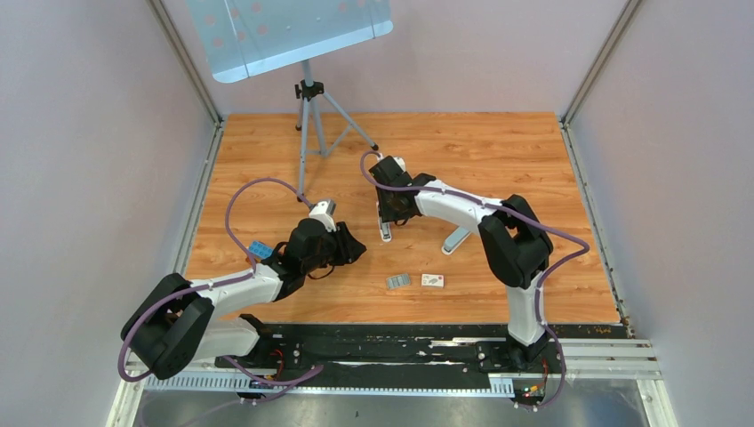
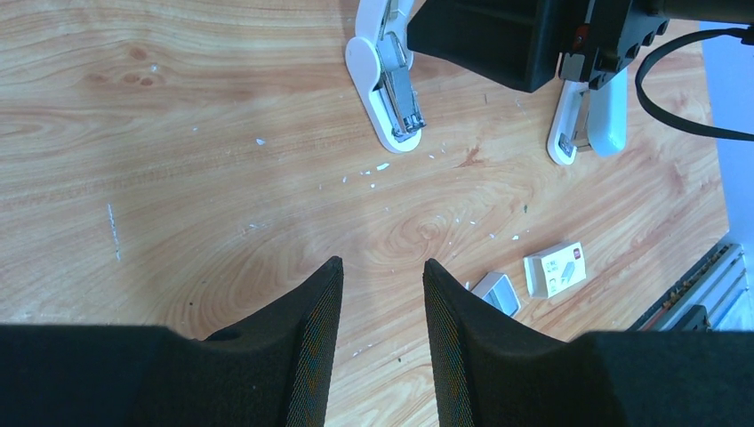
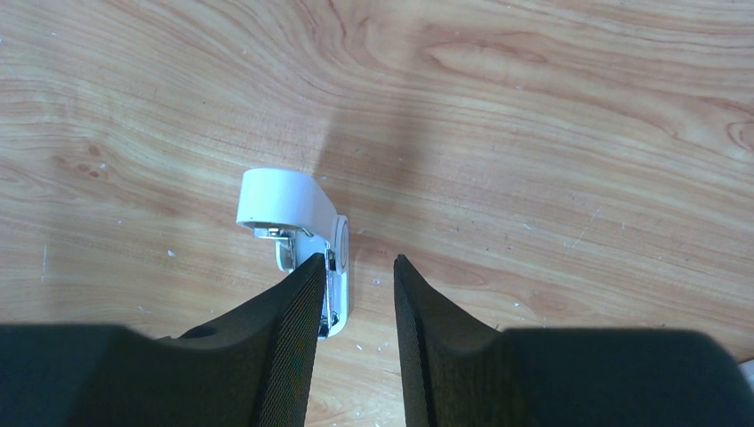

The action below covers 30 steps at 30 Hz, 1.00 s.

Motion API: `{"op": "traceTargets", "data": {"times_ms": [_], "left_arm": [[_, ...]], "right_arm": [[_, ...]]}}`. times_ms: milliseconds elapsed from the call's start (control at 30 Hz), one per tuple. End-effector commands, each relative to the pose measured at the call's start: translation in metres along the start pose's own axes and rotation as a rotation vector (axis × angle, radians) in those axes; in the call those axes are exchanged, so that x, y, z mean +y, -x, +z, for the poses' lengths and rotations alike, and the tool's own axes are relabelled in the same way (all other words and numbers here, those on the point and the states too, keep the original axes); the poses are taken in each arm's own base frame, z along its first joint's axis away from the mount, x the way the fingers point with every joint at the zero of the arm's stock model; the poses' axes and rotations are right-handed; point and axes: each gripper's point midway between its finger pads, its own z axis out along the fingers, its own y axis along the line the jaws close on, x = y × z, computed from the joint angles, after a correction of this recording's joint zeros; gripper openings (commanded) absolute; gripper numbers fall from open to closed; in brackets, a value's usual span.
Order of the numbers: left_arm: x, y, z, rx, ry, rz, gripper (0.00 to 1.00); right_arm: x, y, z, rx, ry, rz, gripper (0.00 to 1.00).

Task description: Load the staples into the stapler

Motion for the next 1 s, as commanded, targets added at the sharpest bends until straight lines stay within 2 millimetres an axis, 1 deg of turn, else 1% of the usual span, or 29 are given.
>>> {"op": "traceTargets", "data": {"times_ms": [0, 233, 400, 600, 800, 967], "left_arm": [[0.000, 0.011, 0.002, -0.026, 0.010, 0.016, 0.42], [0.000, 0.009, 0.004, -0.020, 0.007, 0.012, 0.42], [0.001, 0.009, 0.003, -0.020, 0.010, 0.012, 0.42], [0.002, 0.007, 0.004, -0.017, 0.011, 0.010, 0.42], [0.002, 0.006, 0.005, -0.016, 0.010, 0.006, 0.42], [0.003, 0.004, 0.007, -0.011, 0.010, 0.005, 0.42]], "right_arm": [[-0.004, 0.004, 0.010, 0.005, -0.006, -0.010, 0.38], [-0.001, 0.001, 0.015, 0.016, 0.006, -0.019, 0.38], [-0.001, -0.006, 0.018, 0.031, 0.015, -0.015, 0.38], [0.002, -0.013, 0.011, 0.040, 0.040, -0.006, 0.38], [0.002, -0.028, 0.002, 0.051, 0.042, 0.006, 0.38], [0.003, -0.022, -0.003, 0.030, 0.040, 0.004, 0.38]]}}
